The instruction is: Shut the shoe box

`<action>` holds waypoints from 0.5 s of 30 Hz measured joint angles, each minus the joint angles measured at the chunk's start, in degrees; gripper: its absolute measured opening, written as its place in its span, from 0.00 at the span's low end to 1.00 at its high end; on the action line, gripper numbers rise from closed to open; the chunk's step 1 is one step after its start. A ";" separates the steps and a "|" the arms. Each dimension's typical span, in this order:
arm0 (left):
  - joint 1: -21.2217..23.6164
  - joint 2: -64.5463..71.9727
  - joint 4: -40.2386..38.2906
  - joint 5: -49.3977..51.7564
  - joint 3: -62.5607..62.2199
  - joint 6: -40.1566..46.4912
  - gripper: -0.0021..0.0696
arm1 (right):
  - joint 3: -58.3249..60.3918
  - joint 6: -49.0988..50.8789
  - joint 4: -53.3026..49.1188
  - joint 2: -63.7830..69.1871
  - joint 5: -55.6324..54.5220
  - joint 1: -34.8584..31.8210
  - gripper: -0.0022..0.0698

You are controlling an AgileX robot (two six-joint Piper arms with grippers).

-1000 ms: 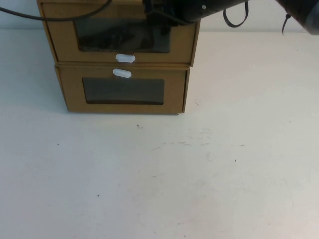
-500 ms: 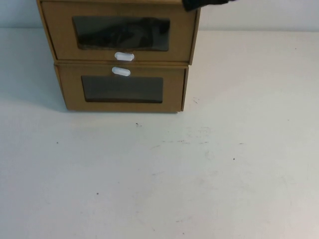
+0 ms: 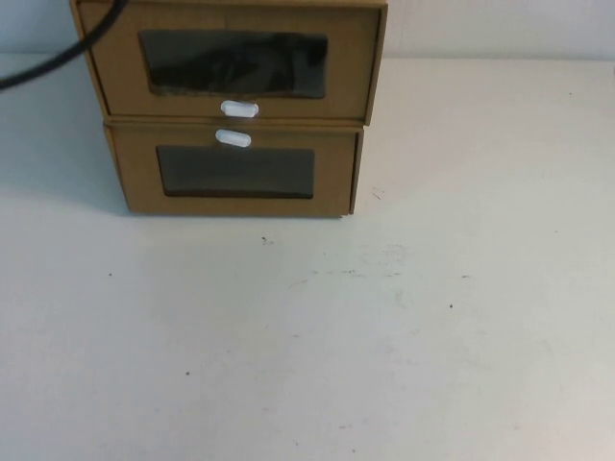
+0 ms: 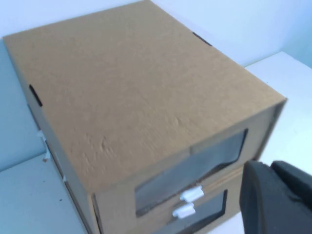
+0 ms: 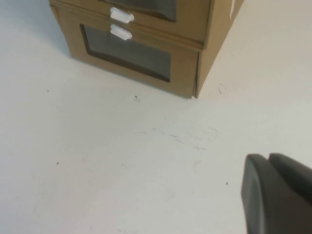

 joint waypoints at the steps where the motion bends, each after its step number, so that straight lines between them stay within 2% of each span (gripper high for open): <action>1: 0.00 -2.82 -0.15 -1.49 3.59 0.88 0.02 | 3.80 0.73 -0.13 -3.07 -1.73 0.00 0.01; 9: 0.00 -33.98 -8.56 -18.27 41.46 10.20 0.02 | 35.79 3.90 -0.11 -30.97 -17.27 0.00 0.01; 15: 0.00 -56.34 -13.46 -34.07 66.26 14.20 0.02 | 51.17 6.23 -0.01 -44.12 -29.70 0.00 0.01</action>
